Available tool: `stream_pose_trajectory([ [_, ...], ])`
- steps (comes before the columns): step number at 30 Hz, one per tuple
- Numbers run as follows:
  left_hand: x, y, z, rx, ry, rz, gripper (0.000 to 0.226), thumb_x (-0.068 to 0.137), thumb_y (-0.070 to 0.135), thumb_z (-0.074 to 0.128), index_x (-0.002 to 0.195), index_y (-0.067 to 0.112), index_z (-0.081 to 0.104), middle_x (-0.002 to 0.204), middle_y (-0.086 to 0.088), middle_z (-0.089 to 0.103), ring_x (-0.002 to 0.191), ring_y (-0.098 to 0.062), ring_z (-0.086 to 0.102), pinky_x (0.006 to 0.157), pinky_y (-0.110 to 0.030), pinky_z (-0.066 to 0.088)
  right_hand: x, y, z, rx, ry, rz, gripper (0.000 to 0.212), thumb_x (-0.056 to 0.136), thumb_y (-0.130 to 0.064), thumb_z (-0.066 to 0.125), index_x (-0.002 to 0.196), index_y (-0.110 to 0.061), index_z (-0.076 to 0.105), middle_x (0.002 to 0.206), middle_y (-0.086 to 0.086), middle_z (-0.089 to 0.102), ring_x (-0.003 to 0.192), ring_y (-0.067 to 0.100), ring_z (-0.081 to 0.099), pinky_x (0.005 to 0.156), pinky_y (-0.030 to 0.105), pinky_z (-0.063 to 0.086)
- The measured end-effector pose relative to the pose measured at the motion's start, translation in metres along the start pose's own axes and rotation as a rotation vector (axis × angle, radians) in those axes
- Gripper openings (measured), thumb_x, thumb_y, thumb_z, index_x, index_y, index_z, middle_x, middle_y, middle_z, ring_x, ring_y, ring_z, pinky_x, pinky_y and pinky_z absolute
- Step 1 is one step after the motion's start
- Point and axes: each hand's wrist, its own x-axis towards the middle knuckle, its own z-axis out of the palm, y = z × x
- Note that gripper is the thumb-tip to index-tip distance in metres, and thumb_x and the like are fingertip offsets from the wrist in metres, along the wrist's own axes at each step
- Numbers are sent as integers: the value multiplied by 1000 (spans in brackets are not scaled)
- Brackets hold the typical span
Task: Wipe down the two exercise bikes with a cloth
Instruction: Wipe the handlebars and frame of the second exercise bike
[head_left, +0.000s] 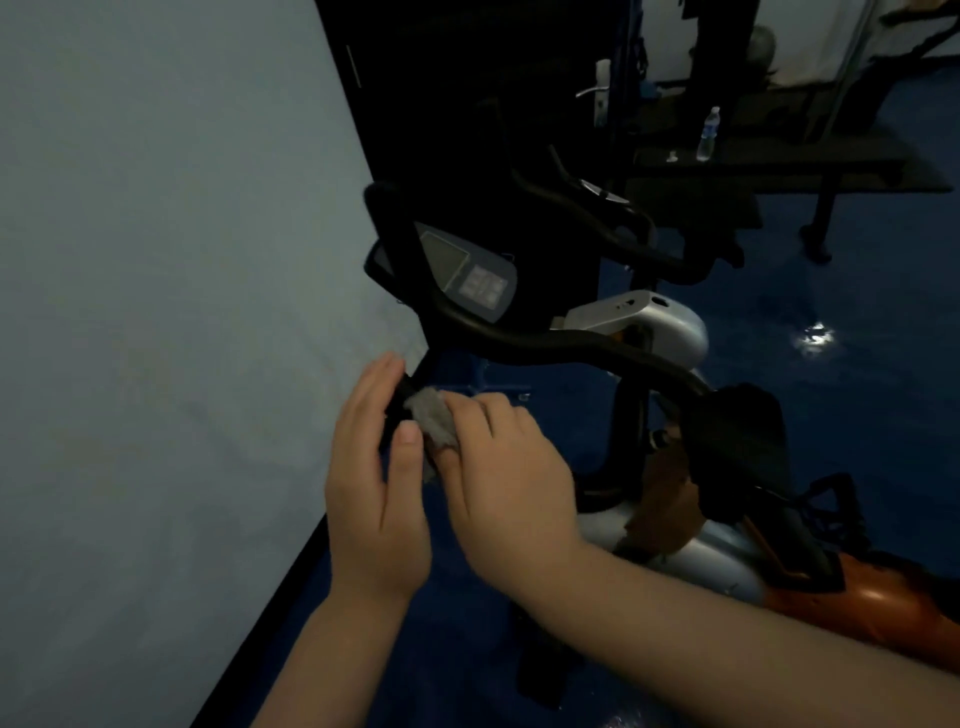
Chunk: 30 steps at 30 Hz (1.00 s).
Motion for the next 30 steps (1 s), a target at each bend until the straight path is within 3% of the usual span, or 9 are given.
stream_pose_trajectory([
  [3,5,6,-10,-152,-5,-101,39,99,25,36,137,23,48,134,27,52,126,5,47,98,-9,39,26,-18,6,139,-4,76,38,97,-44,22,112,-23,50,102,-3,55,86,17,54,65,32,39],
  [5,8,10,-15,-241,-18,-146,37,99,23,36,133,24,50,126,33,56,121,9,50,93,-3,38,34,-21,8,197,34,78,39,96,-46,19,108,-24,49,100,-5,56,84,16,55,62,31,36],
  [8,9,14,-19,-337,-44,-187,36,97,25,36,130,29,50,125,32,57,121,8,50,92,-3,38,35,-22,9,218,78,-28,31,98,-33,34,125,-25,47,118,-3,53,98,16,52,66,32,44],
  [11,4,11,-24,-378,-33,-193,38,96,25,37,132,26,49,127,26,58,122,6,50,93,-5,39,26,-22,12,84,142,-154,42,91,-18,52,133,-18,49,133,7,50,113,26,47,74,39,52],
  [14,-3,3,-31,-410,-42,-216,41,95,28,36,135,24,48,129,23,57,122,5,51,93,-6,40,16,-18,16,-73,172,-248,51,86,-9,59,135,-18,50,142,11,45,118,33,45,88,45,49],
  [17,-12,-5,-35,-390,-132,-167,43,97,27,35,140,23,43,140,19,50,131,2,44,100,-9,37,2,-11,19,-118,124,-253,66,84,-6,62,143,-23,38,151,8,33,121,31,43,95,44,46],
  [23,-44,-14,-27,-314,-277,-181,41,93,45,38,134,48,41,146,21,43,136,-1,38,109,-21,34,-52,24,12,-284,136,-129,59,88,-3,57,142,-20,42,148,6,40,122,31,48,106,43,37],
  [26,-67,-11,-16,-293,-344,-234,38,93,46,39,128,58,41,142,32,41,135,5,36,109,-17,35,-79,43,-1,-254,144,-18,64,84,2,59,142,-19,41,148,7,39,126,32,45,107,45,38],
  [30,-99,2,8,-252,-465,-281,37,93,43,40,128,54,42,138,37,42,131,12,36,103,-4,30,-113,68,-18,-151,98,165,68,86,-1,59,145,-24,35,150,3,36,131,24,36,108,30,29],
])
